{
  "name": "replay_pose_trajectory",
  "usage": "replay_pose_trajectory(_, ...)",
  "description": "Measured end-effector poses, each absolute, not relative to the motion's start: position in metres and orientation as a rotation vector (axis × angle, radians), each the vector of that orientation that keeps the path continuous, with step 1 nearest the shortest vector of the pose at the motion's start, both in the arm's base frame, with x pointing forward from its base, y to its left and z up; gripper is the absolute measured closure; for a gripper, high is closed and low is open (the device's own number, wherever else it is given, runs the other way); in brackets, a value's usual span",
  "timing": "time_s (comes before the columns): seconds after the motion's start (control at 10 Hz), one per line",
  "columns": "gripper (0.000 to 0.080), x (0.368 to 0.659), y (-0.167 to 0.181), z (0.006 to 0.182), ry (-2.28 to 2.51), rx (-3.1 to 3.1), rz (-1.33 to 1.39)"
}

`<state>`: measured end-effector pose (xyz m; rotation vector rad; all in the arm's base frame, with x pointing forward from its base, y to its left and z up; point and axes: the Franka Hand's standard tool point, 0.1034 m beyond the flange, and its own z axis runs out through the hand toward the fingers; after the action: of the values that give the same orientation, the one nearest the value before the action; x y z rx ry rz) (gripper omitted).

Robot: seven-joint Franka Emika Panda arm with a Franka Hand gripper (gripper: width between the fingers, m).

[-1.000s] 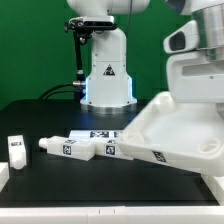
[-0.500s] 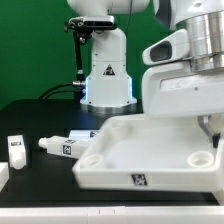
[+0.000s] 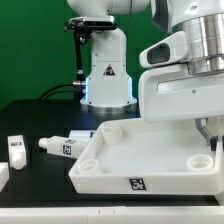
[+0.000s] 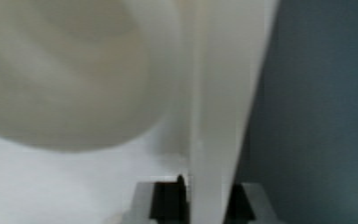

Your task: Assemble desk

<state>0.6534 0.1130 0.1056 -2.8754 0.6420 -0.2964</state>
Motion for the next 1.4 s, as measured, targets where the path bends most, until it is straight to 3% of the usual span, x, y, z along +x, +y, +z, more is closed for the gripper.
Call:
replay_pose_trajectory(0.2,0.0748,0.647,0.124,0.084,0.359,-2.948,-0.430)
replay_pose_trajectory(0.4,0.0748,0.620,0.140,0.065,0.361,-2.956,-0.465)
replay_pose_trajectory(0.8,0.0748,0.613,0.130,0.069,0.276,-2.973,-0.507)
replay_pose_trajectory(1.0,0.0748,0.595,0.114,0.059,0.135,-3.011,-0.543)
replay_pose_trajectory(1.4,0.0747,0.591,0.119,0.047,0.104,-3.009,-0.586)
